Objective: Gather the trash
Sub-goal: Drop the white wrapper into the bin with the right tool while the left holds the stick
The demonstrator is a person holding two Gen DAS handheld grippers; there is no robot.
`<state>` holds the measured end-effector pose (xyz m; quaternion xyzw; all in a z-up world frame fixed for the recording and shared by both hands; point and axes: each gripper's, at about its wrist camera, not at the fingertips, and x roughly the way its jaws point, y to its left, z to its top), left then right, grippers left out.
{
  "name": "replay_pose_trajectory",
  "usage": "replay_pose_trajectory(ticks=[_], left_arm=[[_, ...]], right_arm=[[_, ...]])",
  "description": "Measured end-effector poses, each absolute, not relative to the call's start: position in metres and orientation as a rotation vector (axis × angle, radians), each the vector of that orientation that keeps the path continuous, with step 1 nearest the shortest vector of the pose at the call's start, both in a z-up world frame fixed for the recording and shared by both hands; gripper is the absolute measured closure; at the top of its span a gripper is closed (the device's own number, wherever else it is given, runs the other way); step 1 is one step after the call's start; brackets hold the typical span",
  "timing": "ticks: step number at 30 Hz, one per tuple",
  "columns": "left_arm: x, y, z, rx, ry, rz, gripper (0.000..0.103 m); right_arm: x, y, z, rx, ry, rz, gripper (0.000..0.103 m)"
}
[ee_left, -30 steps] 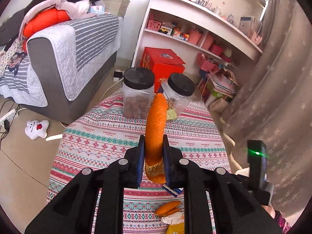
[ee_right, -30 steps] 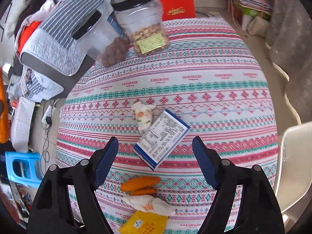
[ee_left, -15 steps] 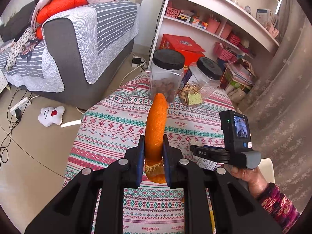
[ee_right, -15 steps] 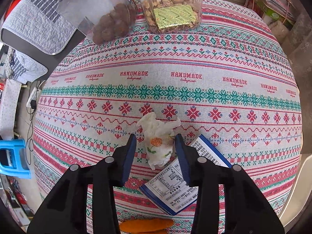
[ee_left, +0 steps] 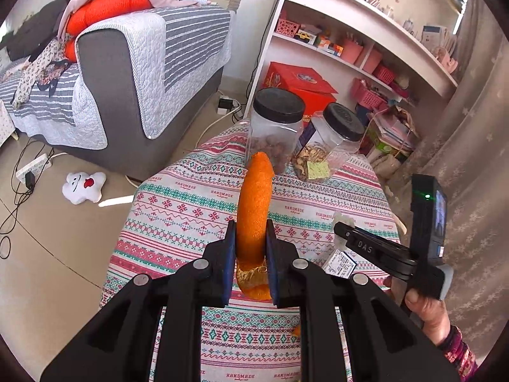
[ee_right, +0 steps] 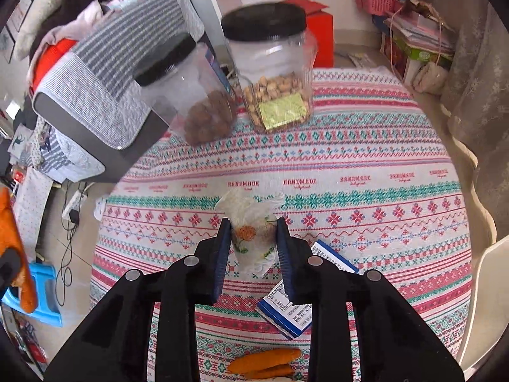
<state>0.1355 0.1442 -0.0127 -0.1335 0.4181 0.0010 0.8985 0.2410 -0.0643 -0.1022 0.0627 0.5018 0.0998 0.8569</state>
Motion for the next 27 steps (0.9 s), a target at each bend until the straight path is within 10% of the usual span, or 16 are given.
replay_pose_trajectory(ticks=[27], left_arm=[[0.125, 0.003, 0.012, -0.185, 0.679, -0.165, 0.086]], right_arm=[[0.095, -0.282, -0.006, 0.117, 0.496, -0.498, 0.075]])
